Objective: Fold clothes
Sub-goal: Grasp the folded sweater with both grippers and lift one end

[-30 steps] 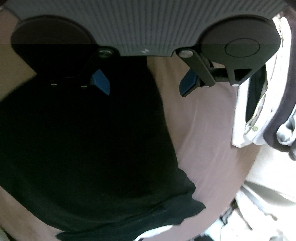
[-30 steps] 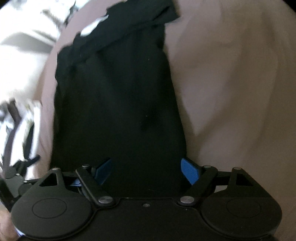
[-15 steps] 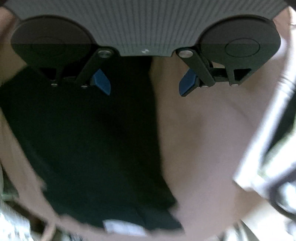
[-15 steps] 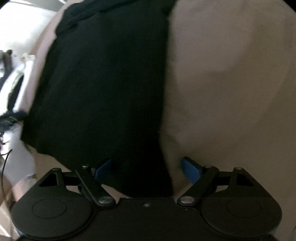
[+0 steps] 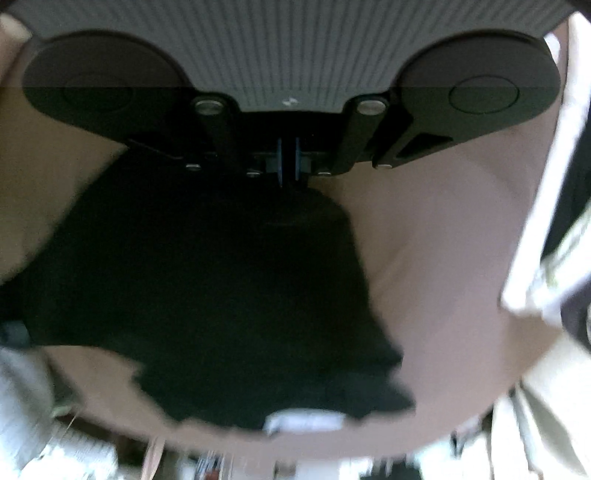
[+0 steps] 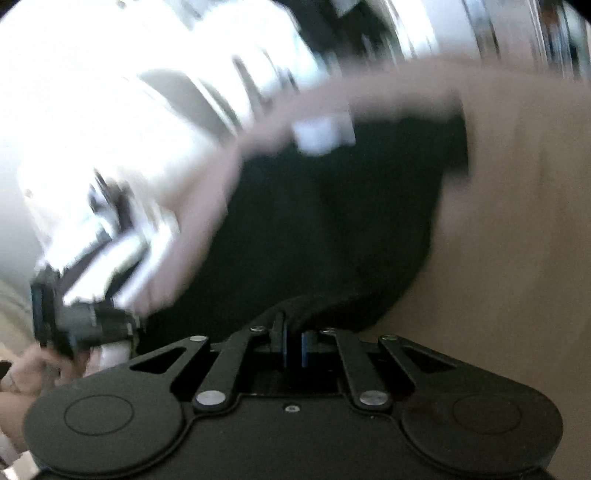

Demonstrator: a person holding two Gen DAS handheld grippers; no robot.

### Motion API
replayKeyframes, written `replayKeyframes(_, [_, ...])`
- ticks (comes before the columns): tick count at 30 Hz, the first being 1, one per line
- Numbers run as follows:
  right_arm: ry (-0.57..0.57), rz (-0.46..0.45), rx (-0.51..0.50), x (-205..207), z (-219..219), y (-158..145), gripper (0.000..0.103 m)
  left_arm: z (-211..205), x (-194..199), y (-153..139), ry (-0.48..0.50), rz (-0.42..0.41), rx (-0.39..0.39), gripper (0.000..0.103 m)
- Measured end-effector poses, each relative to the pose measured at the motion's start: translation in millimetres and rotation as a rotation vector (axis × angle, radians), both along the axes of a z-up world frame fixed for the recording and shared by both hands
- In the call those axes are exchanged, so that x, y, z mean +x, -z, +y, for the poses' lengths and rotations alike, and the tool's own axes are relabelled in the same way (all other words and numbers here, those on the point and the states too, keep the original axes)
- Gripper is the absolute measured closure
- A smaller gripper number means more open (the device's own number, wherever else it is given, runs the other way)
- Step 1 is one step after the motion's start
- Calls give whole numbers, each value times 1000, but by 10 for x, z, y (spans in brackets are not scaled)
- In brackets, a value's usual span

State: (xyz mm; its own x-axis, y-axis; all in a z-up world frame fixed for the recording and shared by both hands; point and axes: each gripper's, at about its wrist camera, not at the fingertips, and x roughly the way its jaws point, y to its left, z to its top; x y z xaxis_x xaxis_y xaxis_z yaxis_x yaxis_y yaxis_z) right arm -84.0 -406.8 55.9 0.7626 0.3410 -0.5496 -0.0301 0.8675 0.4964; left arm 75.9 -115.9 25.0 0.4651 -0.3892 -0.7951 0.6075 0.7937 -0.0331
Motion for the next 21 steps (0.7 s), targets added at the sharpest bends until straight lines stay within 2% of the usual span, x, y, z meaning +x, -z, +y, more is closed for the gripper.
replayKeyframes(3, [66,-16,96,85,-178,-101,94,-5,5,-94,2,-33,-36,97])
replayKeyframes(7, [68,62,41,34,-161,112,94,55,25,-89,-31,-27,-53,98])
replayKeyframes(11, [109,86,-27,-70,-197,250,95,-2,-80,-203,-41,-144,-38,98])
replayKeyframes(13, [132,52,-22,-173,-211,153,95,22,-175,-420,-19,-190,-57,98])
replayKeyframes(15, [118,-4,-13,-284,-148,-58,95,9,-341,-624,10,-263,1,98])
replayKeyframes(17, [100,-49,-47,-409,-41,-263,95,-24,-533,-815,58,-341,68,98])
replayKeyframes(19, [103,-79,-63,-534,33,-398,95,13,-737,-1062,103,-426,65,99])
replayKeyframes(21, [106,-110,-69,-683,95,-513,95,96,-835,-1275,105,-424,36,99])
